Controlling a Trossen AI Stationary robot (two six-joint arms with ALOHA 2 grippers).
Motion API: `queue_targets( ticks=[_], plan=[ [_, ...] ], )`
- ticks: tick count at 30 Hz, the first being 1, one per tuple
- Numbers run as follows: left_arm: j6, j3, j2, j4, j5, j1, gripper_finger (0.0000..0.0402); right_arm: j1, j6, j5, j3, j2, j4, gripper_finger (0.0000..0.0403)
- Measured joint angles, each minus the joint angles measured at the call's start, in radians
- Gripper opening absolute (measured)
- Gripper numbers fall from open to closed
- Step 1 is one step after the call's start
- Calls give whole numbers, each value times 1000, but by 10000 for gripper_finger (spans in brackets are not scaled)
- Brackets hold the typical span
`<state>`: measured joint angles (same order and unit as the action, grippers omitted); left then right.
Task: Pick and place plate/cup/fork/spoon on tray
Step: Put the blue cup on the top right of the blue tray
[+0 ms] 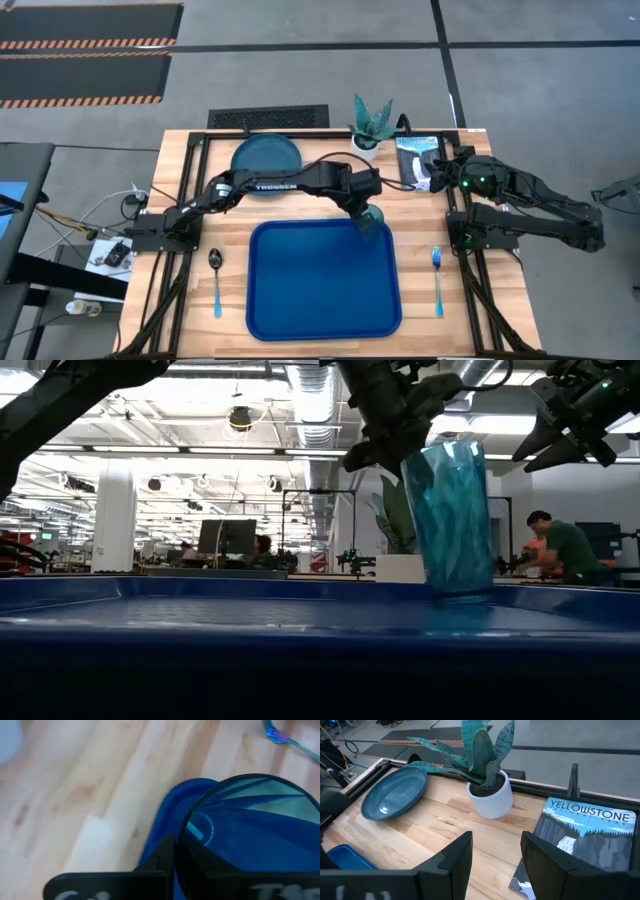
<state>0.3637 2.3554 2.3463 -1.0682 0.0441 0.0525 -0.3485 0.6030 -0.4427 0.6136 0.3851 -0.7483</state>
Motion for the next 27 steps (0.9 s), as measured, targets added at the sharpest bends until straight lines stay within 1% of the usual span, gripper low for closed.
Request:
queue_targets(
  ticks=[8, 13, 18, 27],
  plan=[
    [-12, 0, 0, -3, -10, 2, 0, 0, 0, 0, 0, 0, -1, 193],
    [-14, 0, 0, -1, -8, 4, 12, 0, 0, -1, 0, 0, -1, 192],
    [-14, -1, 3, 9, 14, 4, 38, 0, 0, -1, 0, 0, -1, 195],
    [-20, -1, 3, 15, 13, 3, 103, 0, 0, -2, 0, 0, -1, 194]
  ],
)
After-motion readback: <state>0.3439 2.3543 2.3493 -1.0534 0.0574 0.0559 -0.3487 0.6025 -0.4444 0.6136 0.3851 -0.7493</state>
